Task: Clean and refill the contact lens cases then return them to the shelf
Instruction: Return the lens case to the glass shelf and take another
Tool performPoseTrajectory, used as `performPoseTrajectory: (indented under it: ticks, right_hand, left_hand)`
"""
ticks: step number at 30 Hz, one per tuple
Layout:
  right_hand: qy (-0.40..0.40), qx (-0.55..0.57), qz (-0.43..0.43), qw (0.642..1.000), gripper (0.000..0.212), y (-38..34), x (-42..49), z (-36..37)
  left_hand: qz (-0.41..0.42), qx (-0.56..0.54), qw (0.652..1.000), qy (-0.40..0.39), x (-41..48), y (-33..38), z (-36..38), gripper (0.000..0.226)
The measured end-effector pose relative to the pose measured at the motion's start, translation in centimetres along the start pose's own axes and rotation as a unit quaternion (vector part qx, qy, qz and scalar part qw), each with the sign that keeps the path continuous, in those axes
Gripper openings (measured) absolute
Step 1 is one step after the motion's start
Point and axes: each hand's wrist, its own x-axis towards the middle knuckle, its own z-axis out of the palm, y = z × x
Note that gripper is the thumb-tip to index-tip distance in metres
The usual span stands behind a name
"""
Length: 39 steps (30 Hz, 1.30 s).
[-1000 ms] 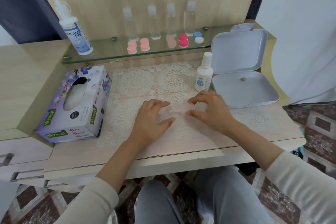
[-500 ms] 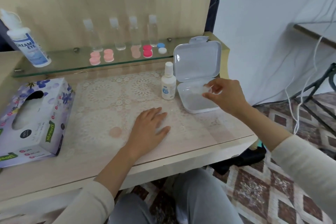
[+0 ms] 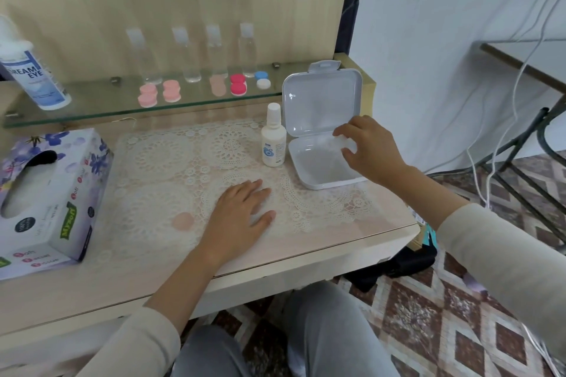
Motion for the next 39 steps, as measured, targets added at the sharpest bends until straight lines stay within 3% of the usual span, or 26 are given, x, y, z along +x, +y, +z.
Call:
performPoseTrajectory:
  ticks: [10, 29, 35, 39]
  right_hand:
    - [0.028, -0.023, -0.050, 0.998, 0.033, -0.1, 0.4, -0.3]
    - [0.060, -0.020, -0.004, 0.998, 0.038, 0.1, -0.6, 0.5]
    - [0.051, 0.060, 0.070, 0.994, 0.028, -2.0, -1.4, 0.1]
    - [0.022, 0.193, 0.106, 0.975, 0.027, -5.4, -2.2, 0.1]
  left_hand:
    - [-0.003, -0.003, 1.000, -0.003, -0.1, 0.1, -0.1, 0.081]
    - [0.000, 0.001, 1.000, -0.002, -0.1, 0.4, -0.4, 0.079]
    - [-0.021, -0.086, 0.996, -0.002, 0.2, 0.5, -1.3, 0.047]
    - [-0.060, -0.116, 0.990, 0.058, -0.6, -0.3, -3.7, 0.035]
